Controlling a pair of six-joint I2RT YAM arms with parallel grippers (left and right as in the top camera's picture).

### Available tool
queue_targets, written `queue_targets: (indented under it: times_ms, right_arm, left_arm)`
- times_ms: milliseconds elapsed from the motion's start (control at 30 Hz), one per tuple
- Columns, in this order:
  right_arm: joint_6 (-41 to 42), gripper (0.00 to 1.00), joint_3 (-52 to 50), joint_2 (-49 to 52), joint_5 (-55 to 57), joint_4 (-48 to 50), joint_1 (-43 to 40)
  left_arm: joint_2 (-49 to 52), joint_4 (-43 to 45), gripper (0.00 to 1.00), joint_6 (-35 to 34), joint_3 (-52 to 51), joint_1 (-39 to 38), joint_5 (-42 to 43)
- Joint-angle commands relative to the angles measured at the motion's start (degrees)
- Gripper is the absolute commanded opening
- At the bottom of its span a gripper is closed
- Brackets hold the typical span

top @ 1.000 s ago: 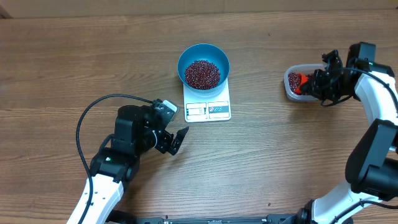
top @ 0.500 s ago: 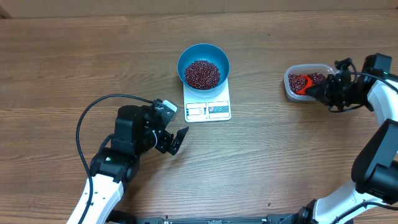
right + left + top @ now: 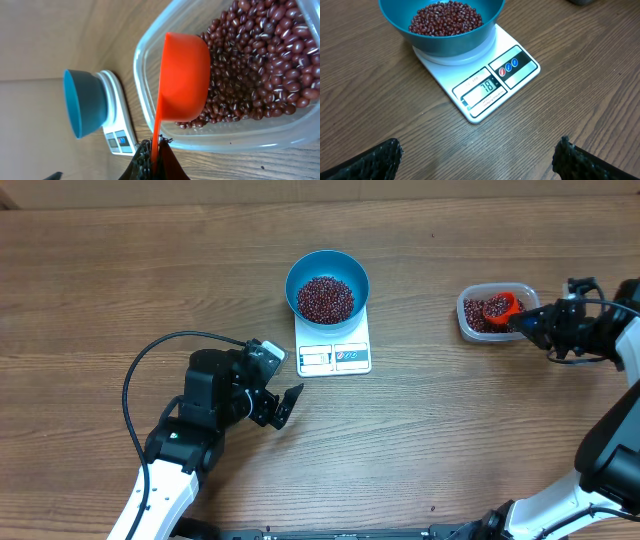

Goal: Scoop item into bowl and weigh 150g on scale
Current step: 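Dip the red scoop into the bean tub with the right gripper, then lift the filled scoop with the right gripper toward the teal bowl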

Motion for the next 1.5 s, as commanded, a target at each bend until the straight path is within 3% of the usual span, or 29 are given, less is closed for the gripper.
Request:
queue_targets:
  times_ms: [0,333,667,1033,1467]
  right_arm:
    - [-0.61,0.04,-0.33,0.15,-6.08,0.31,-1.31]
    - [-4.90,0.04,-0.28,0.13,-16.22,-0.74,-2.62]
    - [-9.55,0.04,1.03,0.02,-19.34,-6.12,-1.20]
    - [-9.42,0.04,7.23,0.02,-19.61,-10.36,9.18]
    - [-4.48,0.04,11.02,0.02,-21.68,-7.78,23.37]
  left_arm:
    - [0.44,0.07,1.00,-0.61,0.02,0.20,-0.11]
    - [0.44,0.07,1.00,-0.61,0.02,0.20,-0.13]
    - [0.44,0.07,1.00,-0.61,0.02,0.20,-0.13]
    - [0.44,0.07,1.00,-0.61,0.02,0.20,-0.13]
    - [0.44,0.07,1.00,-0.61,0.02,0.20,-0.13]
